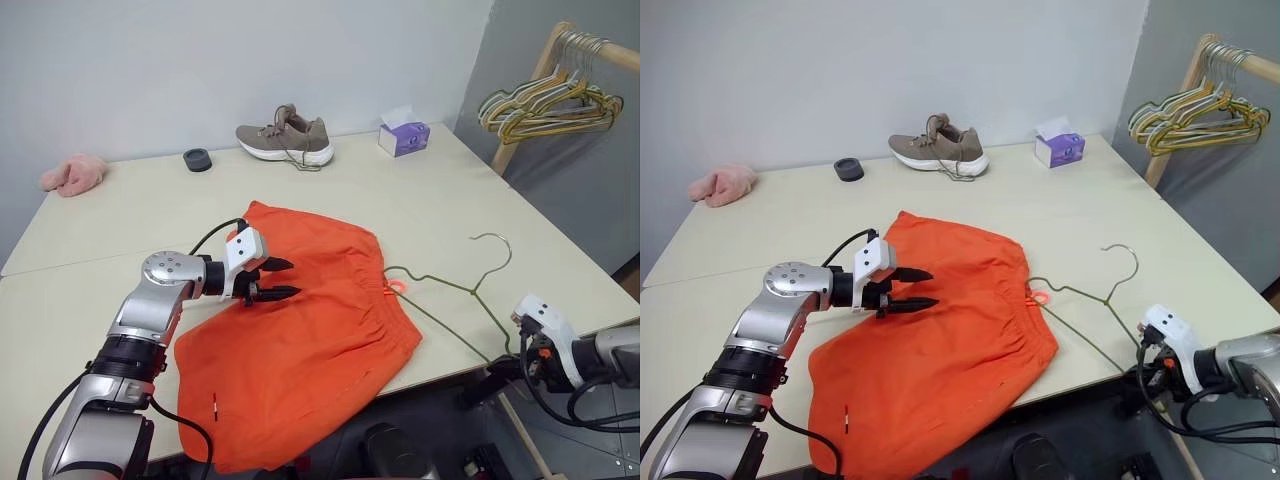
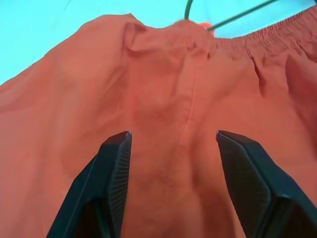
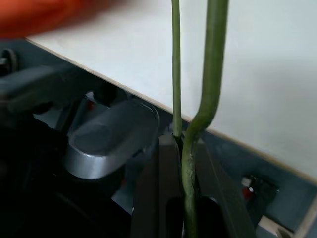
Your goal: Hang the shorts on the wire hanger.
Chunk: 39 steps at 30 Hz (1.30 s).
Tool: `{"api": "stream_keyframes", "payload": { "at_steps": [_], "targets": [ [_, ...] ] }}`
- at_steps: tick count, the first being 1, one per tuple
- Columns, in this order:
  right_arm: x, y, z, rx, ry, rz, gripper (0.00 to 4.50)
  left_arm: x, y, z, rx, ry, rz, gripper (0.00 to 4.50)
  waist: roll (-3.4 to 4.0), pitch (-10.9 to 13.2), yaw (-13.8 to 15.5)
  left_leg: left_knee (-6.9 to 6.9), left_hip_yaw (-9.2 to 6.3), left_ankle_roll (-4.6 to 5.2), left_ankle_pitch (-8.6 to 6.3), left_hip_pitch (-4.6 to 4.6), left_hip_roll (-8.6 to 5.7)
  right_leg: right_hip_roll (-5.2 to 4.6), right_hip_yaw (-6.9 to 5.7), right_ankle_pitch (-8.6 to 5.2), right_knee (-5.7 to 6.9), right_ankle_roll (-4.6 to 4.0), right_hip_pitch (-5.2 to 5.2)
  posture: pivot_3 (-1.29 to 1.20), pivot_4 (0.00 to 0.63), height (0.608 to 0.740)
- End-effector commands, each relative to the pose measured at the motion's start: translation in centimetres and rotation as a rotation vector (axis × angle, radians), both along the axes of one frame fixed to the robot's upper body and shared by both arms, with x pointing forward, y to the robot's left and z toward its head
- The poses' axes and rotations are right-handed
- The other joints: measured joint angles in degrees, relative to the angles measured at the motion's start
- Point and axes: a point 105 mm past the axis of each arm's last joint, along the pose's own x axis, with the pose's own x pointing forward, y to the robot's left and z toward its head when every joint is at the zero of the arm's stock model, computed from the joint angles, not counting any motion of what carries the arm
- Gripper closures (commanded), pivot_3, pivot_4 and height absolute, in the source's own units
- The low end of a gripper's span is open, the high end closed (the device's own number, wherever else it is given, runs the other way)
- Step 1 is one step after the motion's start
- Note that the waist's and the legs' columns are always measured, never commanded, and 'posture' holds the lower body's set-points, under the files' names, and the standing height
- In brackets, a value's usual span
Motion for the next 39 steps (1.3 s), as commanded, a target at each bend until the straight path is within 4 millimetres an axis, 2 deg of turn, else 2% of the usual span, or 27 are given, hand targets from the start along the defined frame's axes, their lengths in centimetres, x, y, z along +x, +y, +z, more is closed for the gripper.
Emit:
{"api": "stream_keyframes", "payload": {
  "at_steps": [1, 4, 8, 12, 20, 22, 26, 31, 34, 39],
  "targets": [
    [0.1, 1.5, 1.5, 0.041, -0.034, 0.087, 4.5, 0.8, 0.9, 0.6, 0.011, -0.06, 0.053, 1.64, 0.0, 0.0, 0.22, 0.0, 0.0, 0.0, 0.0, 0.0, 0.0, 0.0, -0.01, 0.0, -0.01, 0.0, 0.0, -0.36, 0.061, 0.74],
    [-0.1, 2.3, 1.5, 0.058, -0.025, 0.112, 4.5, 1.6, 1.4, 0.6, 0.006, -0.085, 0.1, 1.64, -0.01, 0.0, 0.48, -0.01, 0.0, 0.0, 0.0, -0.02, 0.0, 0.0, 0.0, 0.0, -0.02, 0.01, -0.03, -0.36, 0.061, 0.74],
    [-0.1, 2.2, 0.9, 0.052, -0.006, 0.101, 4.5, 2.1, 1.4, 0.8, -0.006, -0.108, 0.125, 1.64, -0.04, 0.02, 0.84, 0.0, 0.0, 0.0, 0.0, -0.05, 0.0, -0.01, 0.0, 0.0, -0.04, 0.01, -0.03, -0.35, 0.061, 0.74],
    [0.9, 0.9, -0.4, 0.041, 0.062, -0.017, 4.5, 2.5, 1.4, 1.0, -0.018, -0.128, 0.138, 1.64, -0.05, 0.02, 0.92, 0.0, 0.01, 0.01, 0.0, -0.05, -0.01, -0.04, 0.01, 0.0, -0.04, 0.0, -0.04, -0.35, 0.062, 0.74],
    [2.3, 0.7, -0.5, 0.111, 0.179, -0.134, 4.5, 2.1, 0.8, 0.8, -0.009, -0.136, 0.1, 1.64, -0.03, 0.01, 1.07, -0.01, -0.01, 0.01, 0.0, -0.04, 0.02, -0.04, -0.01, 0.01, 0.0, -0.01, -0.05, -0.33, 0.063, 0.74],
    [2.3, 1.3, -0.3, 0.15, 0.213, -0.134, 4.5, 2.0, 0.7, 0.8, -0.01, -0.137, 0.095, 1.64, -0.03, 0.01, 1.2, -0.01, -0.01, 0.01, 0.0, -0.04, 0.01, -0.04, 0.0, 0.01, -0.01, -0.01, -0.05, -0.33, 0.063, 0.74],
    [2.3, 3.8, 0.3, 0.28, 0.291, -0.125, 4.5, 1.9, 0.3, 0.7, -0.014, -0.139, 0.087, 1.64, -0.03, 0.01, 1.31, -0.01, -0.02, 0.01, 0.0, -0.03, 0.03, -0.04, 0.0, 0.01, 0.01, -0.01, -0.05, -0.32, 0.063, 0.74],
    [3.3, 5.8, 2.5, 0.443, 0.26, -0.082, 4.5, 1.5, 0.2, 0.6, -0.016, -0.132, 0.081, 1.64, -0.01, 0.02, 1.92, -0.01, -0.02, 0.01, 0.0, -0.05, 0.01, -0.03, 0.01, 0.05, 0.03, -0.08, -0.06, -0.31, 0.065, 0.74],
    [2.9, 5.9, 1.3, 0.345, 0.243, -0.067, 4.5, 1.3, 0.1, 0.5, -0.016, -0.13, 0.08, 1.64, -0.01, 0.02, 2.25, -0.01, -0.02, 0.01, -0.01, -0.07, 0.01, -0.04, -0.02, 0.05, 0.01, -0.09, -0.07, -0.31, 0.066, 0.74],
    [6.1, 5.4, -0.2, 0.316, 0.217, -0.262, 4.5, 1.3, 0.0, 0.5, -0.019, -0.129, 0.079, 1.64, 0.0, 0.02, 2.36, -0.02, -0.02, 0.01, 0.0, -0.08, 0.0, -0.05, 0.0, 0.06, 0.04, -0.1, -0.09, -0.31, 0.066, 0.74]
  ]
}}
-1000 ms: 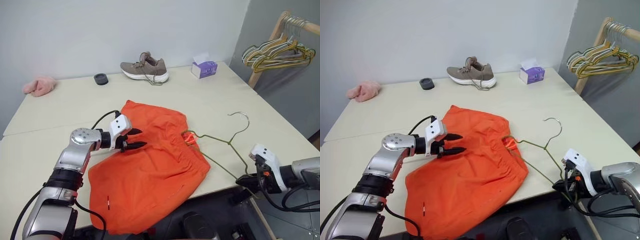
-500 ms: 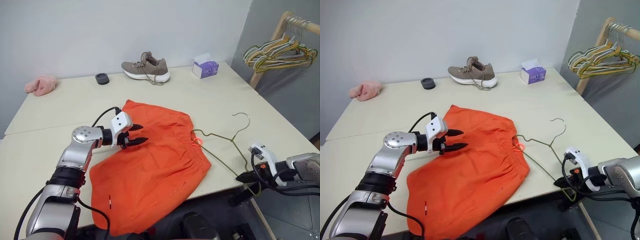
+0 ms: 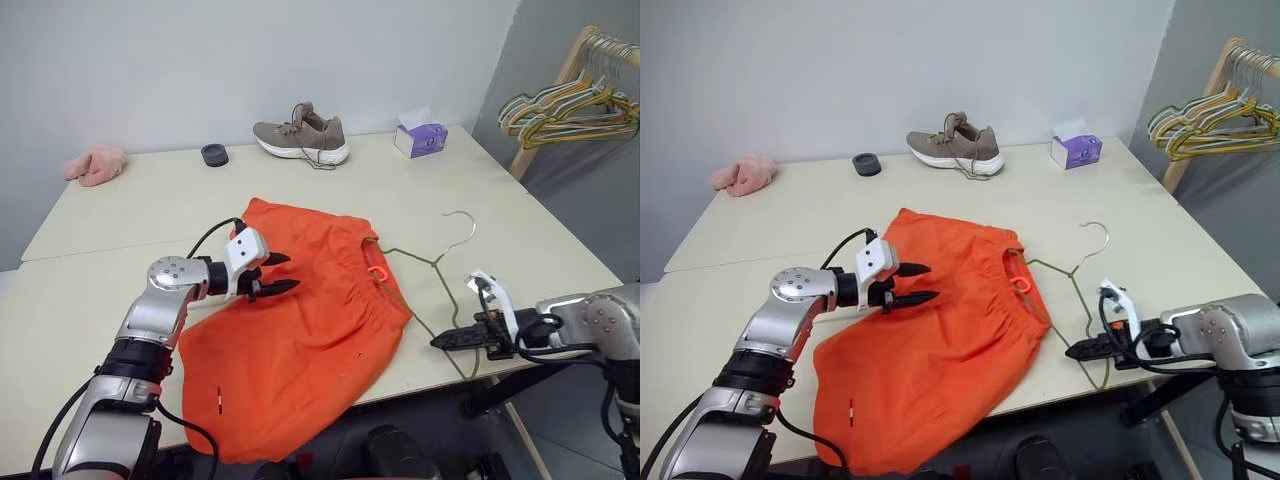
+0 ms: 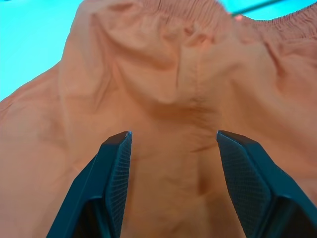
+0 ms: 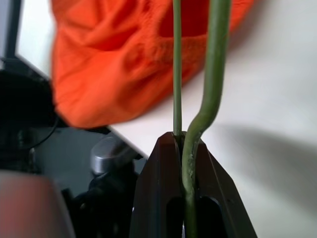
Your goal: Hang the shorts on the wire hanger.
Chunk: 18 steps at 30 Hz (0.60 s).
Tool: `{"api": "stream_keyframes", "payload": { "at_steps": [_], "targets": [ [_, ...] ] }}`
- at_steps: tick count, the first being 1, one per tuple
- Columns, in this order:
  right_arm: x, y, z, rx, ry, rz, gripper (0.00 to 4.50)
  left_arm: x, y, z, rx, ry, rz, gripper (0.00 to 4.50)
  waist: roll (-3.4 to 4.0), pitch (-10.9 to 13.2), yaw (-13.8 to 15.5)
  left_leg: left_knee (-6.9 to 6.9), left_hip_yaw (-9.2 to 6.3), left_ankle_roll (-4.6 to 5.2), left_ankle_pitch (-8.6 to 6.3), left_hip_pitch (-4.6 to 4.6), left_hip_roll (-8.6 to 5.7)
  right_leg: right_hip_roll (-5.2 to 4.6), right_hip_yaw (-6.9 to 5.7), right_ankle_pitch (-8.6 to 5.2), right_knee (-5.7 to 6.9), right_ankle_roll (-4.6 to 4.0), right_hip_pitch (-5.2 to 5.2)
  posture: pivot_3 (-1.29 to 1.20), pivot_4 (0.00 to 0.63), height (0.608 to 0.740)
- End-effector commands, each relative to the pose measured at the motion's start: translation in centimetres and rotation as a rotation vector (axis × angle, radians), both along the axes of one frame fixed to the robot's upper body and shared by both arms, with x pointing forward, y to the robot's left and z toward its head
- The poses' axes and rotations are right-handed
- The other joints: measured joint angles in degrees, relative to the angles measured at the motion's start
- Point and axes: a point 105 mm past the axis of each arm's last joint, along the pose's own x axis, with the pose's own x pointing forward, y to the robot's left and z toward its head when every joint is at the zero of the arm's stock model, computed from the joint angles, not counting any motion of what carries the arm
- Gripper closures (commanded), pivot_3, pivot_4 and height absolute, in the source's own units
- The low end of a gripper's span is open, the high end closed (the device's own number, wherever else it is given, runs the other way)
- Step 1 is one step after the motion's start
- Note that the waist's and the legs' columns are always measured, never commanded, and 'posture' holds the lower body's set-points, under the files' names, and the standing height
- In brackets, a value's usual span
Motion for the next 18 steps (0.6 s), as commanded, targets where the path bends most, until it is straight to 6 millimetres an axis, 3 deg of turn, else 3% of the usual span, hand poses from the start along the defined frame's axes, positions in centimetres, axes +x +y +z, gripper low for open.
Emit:
{"api": "stream_keyframes", "payload": {
  "at_steps": [1, 6, 8, 12, 16, 18],
  "targets": [
    [1.9, -0.7, 0.2, -0.025, -0.022, -0.104, 4.5, 0.1, -0.4, 1.3, -0.01, -0.051, -0.014, 1.64, 0.01, 0.0, -0.11, 0.01, 0.02, 0.0, 0.0, 0.0, 0.0, 0.0, 0.02, 0.02, 0.01, -0.03, -0.01, -0.31, 0.066, 0.74],
    [2.5, -0.4, -0.5, 0.002, 0.029, -0.153, 4.5, 0.1, -0.4, 1.4, -0.011, -0.053, -0.015, 1.64, 0.02, 0.0, -0.16, -0.03, 0.0, 0.0, 0.0, 0.0, 0.0, 0.01, -0.02, 0.1, 0.0, -0.18, -0.01, -0.31, 0.067, 0.74],
    [3.6, -0.1, -0.4, 0.02, 0.026, -0.211, 4.5, 0.1, -0.4, 1.4, -0.012, -0.055, -0.016, 1.64, 0.02, 0.0, -0.27, -0.03, 0.0, 0.0, 0.0, -0.01, 0.0, 0.01, -0.02, 0.11, 0.0, -0.18, -0.01, -0.3, 0.064, 0.74],
    [6.1, 1.2, 1.1, 0.113, -0.007, -0.302, 4.5, 0.0, -0.5, 1.3, -0.015, -0.056, -0.017, 1.64, 0.06, 0.0, -0.5, -0.01, 0.02, 0.01, 0.0, 0.02, -0.01, 0.04, 0.03, 0.14, 0.06, -0.2, -0.01, -0.3, 0.062, 0.74],
    [6.5, 2.4, 2.6, 0.141, -0.078, -0.278, 4.5, 0.1, -0.5, 1.4, -0.017, -0.058, -0.015, 1.64, 0.07, -0.01, -0.16, -0.02, 0.0, 0.01, 0.01, 0.0, 0.0, 0.05, -0.01, 0.14, 0.05, -0.19, -0.01, -0.3, 0.06, 0.74],
    [6.2, 3.3, 4.1, 0.073, -0.239, -0.171, 4.5, 0.3, -0.3, 1.7, -0.04, -0.06, 0.007, 1.64, 0.13, 0.02, 0.01, -0.03, -0.01, 0.01, 0.0, -0.07, -0.01, 0.03, -0.05, 0.14, 0.01, -0.19, -0.05, -0.3, 0.06, 0.74]
  ]
}}
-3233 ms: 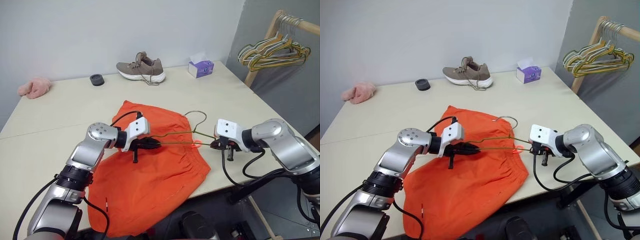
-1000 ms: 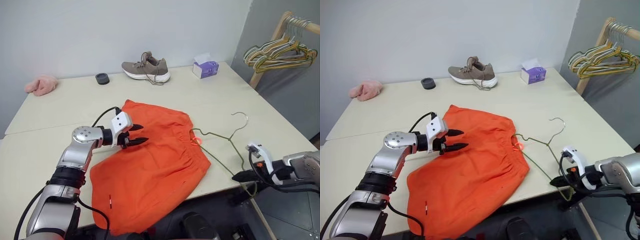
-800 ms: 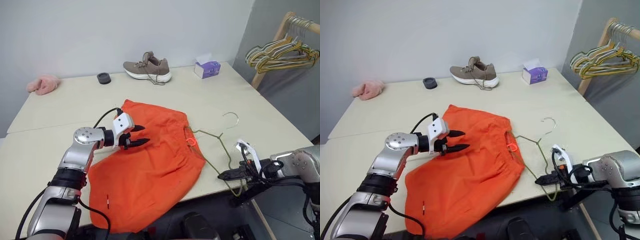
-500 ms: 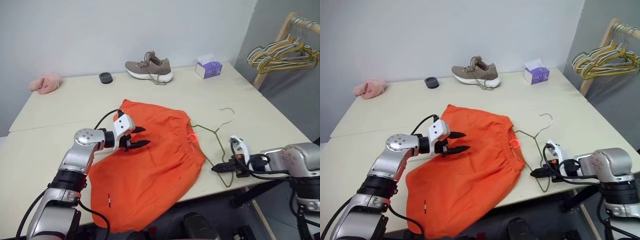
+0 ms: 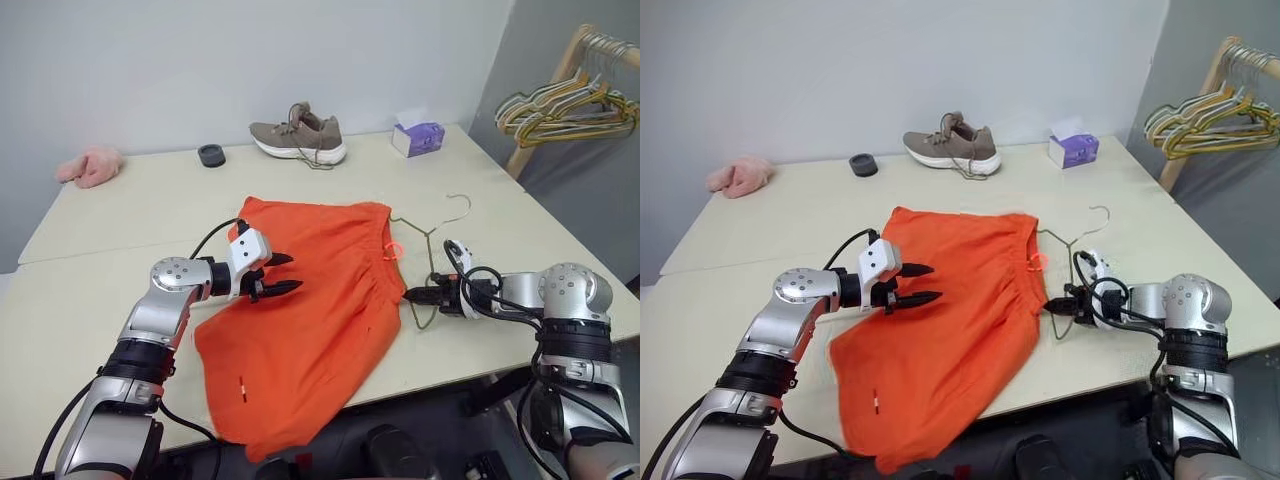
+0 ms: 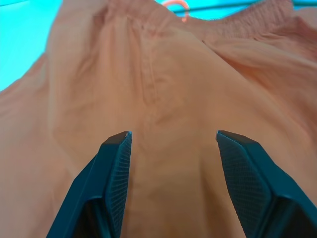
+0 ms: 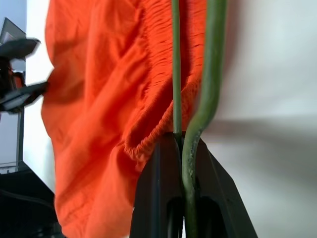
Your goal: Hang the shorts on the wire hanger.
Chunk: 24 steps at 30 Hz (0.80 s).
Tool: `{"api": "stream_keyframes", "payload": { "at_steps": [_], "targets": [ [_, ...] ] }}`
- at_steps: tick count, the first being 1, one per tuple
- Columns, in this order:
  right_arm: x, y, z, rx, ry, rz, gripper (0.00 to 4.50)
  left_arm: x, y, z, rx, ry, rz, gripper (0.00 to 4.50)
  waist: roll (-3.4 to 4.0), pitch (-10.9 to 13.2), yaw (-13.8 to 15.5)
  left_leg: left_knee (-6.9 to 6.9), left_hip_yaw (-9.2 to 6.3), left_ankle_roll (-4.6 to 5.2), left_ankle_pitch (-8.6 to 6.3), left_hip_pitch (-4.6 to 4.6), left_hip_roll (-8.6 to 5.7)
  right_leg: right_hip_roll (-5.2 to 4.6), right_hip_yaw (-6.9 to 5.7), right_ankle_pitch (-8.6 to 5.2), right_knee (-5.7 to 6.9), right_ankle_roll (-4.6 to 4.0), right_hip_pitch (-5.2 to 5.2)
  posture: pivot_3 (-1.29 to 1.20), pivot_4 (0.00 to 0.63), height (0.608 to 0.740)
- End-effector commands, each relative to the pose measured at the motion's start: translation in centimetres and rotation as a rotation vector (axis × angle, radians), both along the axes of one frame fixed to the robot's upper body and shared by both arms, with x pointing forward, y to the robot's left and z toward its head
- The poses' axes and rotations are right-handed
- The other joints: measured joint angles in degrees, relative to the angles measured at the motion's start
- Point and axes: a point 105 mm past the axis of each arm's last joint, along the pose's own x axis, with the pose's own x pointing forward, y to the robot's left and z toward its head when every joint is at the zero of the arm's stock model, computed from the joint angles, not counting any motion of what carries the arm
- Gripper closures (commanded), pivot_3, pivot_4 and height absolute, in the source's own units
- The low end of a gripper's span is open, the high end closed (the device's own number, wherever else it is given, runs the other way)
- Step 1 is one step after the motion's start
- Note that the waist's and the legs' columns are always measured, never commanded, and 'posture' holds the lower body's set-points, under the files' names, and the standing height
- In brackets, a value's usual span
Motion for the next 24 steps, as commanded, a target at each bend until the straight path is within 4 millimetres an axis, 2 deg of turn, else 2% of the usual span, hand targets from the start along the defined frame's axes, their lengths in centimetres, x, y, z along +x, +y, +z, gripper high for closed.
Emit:
{"api": "stream_keyframes", "payload": {
  "at_steps": [1, 3, 8, 13, 21, 24],
  "targets": [
    [-0.2, 1.7, 3.8, -0.104, -0.299, 0.164, 4.5, 0.6, 0.2, 1.9, -0.048, -0.057, 0.029, 1.64, 0.08, 0.05, 0.05, 0.01, 0.01, 0.0, 0.0, -0.08, -0.01, -0.02, 0.0, 0.0, -0.01, 0.01, -0.08, -0.3, 0.06, 0.74],
    [-0.4, 2.5, 4.3, -0.2, -0.426, 0.25, 4.5, 1.2, 0.5, 2.6, -0.081, -0.068, 0.071, 1.64, 0.1, 0.07, -0.07, 0.0, 0.0, 0.01, -0.01, -0.18, -0.02, -0.03, -0.03, -0.01, -0.05, 0.01, -0.14, -0.3, 0.058, 0.74],
    [-0.8, 3.3, 4.5, -0.322, -0.584, 0.4, 4.5, 2.4, 1.8, 4.4, -0.13, -0.098, 0.147, 1.64, 0.09, 0.07, -0.2, 0.03, -0.05, 0.02, -0.01, -0.15, 0.0, 0.0, -0.08, -0.02, -0.03, 0.03, -0.13, -0.3, 0.058, 0.74],
    [-1.3, 3.2, 4.0, -0.42, -0.659, 0.519, 4.5, 3.0, 3.0, 5.8, -0.141, -0.132, 0.183, 1.64, 0.09, 0.07, -0.33, 0.02, -0.05, 0.01, -0.01, -0.13, 0.0, 0.0, -0.07, -0.01, -0.04, 0.03, -0.14, -0.29, 0.052, 0.74],
    [-1.2, 3.2, 3.8, -0.517, -0.762, 0.605, 4.5, 4.3, 5.4, 8.9, -0.114, -0.214, 0.229, 1.64, 0.08, 0.07, -0.23, 0.04, -0.11, 0.01, -0.01, -0.13, 0.0, -0.03, -0.12, -0.01, -0.01, 0.02, -0.14, -0.29, 0.049, 0.74],
    [-1.4, 3.2, 3.6, -0.54, -0.774, 0.633, 4.5, 4.6, 5.8, 9.2, -0.103, -0.225, 0.231, 1.64, 0.09, 0.07, -0.2, 0.02, -0.12, 0.01, -0.01, -0.13, 0.0, -0.04, -0.12, -0.01, -0.02, 0.02, -0.14, -0.29, 0.047, 0.74]
  ]
}}
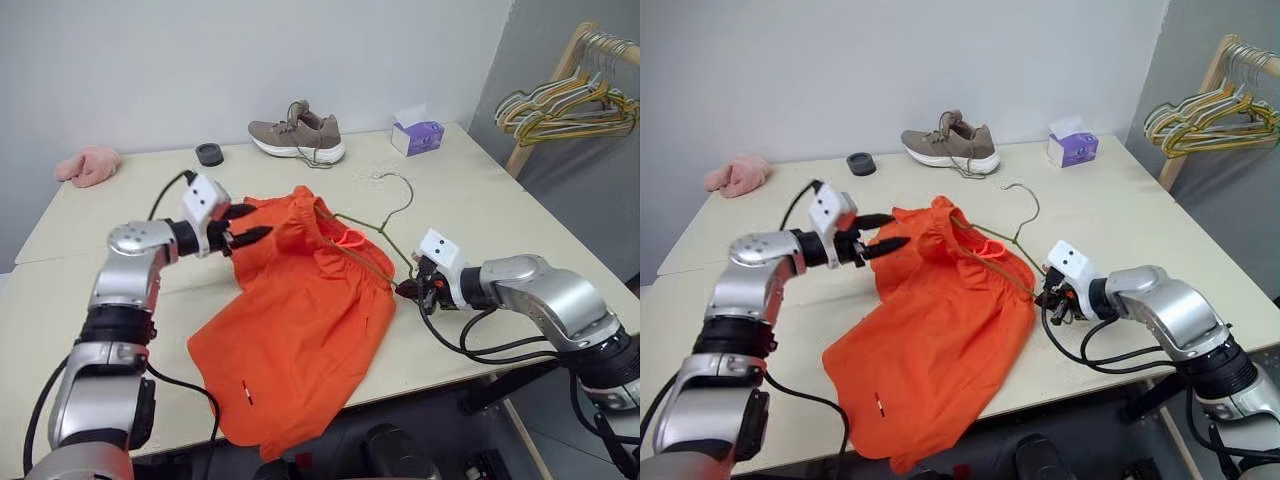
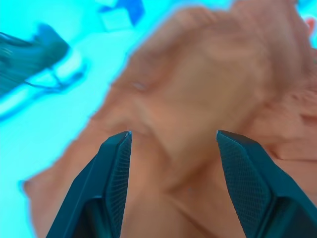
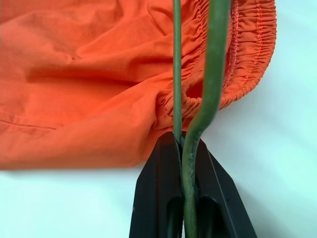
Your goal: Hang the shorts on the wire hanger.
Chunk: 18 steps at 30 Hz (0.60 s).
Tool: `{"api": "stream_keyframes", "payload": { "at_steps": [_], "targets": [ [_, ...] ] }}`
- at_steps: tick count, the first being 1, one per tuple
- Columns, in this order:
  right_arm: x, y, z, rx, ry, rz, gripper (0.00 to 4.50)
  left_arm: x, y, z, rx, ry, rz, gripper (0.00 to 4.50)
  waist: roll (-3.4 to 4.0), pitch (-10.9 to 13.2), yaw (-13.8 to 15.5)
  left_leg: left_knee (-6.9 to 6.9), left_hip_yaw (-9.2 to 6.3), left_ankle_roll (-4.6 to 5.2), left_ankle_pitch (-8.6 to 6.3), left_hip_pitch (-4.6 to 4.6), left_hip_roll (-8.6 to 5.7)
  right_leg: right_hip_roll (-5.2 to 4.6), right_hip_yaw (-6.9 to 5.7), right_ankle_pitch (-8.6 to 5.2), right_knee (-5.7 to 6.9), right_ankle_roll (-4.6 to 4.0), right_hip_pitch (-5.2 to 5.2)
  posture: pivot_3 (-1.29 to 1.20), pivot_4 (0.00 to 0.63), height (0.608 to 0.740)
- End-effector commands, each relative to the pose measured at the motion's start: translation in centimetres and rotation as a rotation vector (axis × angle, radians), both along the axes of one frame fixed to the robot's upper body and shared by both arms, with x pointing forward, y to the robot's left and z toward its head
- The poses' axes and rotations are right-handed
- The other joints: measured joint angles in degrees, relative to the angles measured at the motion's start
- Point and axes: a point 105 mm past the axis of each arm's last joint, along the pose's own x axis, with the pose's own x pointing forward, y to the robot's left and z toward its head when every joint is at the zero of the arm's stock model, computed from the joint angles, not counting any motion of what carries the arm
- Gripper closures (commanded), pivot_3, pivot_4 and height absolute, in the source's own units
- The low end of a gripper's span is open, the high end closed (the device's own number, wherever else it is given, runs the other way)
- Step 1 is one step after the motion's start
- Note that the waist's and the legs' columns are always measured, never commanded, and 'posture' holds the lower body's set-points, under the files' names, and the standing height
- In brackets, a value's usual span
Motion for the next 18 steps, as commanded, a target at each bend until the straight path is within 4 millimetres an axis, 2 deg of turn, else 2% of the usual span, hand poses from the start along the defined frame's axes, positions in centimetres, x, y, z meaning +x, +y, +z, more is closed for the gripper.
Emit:
{"api": "stream_keyframes", "payload": {
  "at_steps": [1, 6, 9, 13, 18],
  "targets": [
    [-0.3, 0.3, 0.9, -0.033, -0.063, 0.055, 4.5, 0.3, 0.5, 1.6, 0.007, -0.057, 0.002, 1.64, 0.0, 0.0, 0.02, -0.01, 0.0, 0.0, 0.0, 0.0, -0.01, -0.02, -0.01, 0.0, -0.01, 0.0, 0.0, -0.29, 0.047, 0.74],
    [-1.4, -1.6, -1.3, -0.139, 0.091, 0.062, 4.5, 0.2, 0.0, 1.4, 0.016, -0.05, -0.033, 1.64, 0.0, 0.0, 0.01, 0.01, -0.04, 0.0, 0.0, 0.0, -0.01, -0.25, -0.08, 0.0, 0.0, 0.0, 0.0, -0.3, 0.041, 0.74],
    [-1.3, -2.4, -2.0, -0.176, 0.163, 0.082, 4.5, -0.2, -0.5, 0.9, 0.029, -0.036, -0.067, 1.64, 0.0, 0.0, -0.02, 0.02, -0.05, 0.0, 0.0, 0.01, -0.02, -0.28, -0.09, 0.0, 0.0, -0.01, 0.02, -0.3, 0.038, 0.74],
    [0.3, -3.2, -2.2, -0.258, 0.142, 0.106, 4.5, -0.5, -0.8, 0.6, 0.043, -0.028, -0.086, 1.64, 0.0, 0.0, -0.4, 0.04, -0.04, 0.0, 0.01, 0.06, -0.03, -0.28, -0.06, 0.01, 0.04, -0.02, 0.03, -0.3, 0.036, 0.74],
    [3.7, -3.0, -1.7, -0.334, 0.051, 0.112, 4.5, -0.9, -0.9, 0.3, 0.062, -0.019, -0.101, 1.64, 0.01, -0.02, -1.07, 0.03, -0.05, -0.01, 0.01, 0.14, -0.03, -0.28, -0.05, 0.01, 0.09, -0.02, 0.07, -0.29, 0.03, 0.74]
  ]
}}
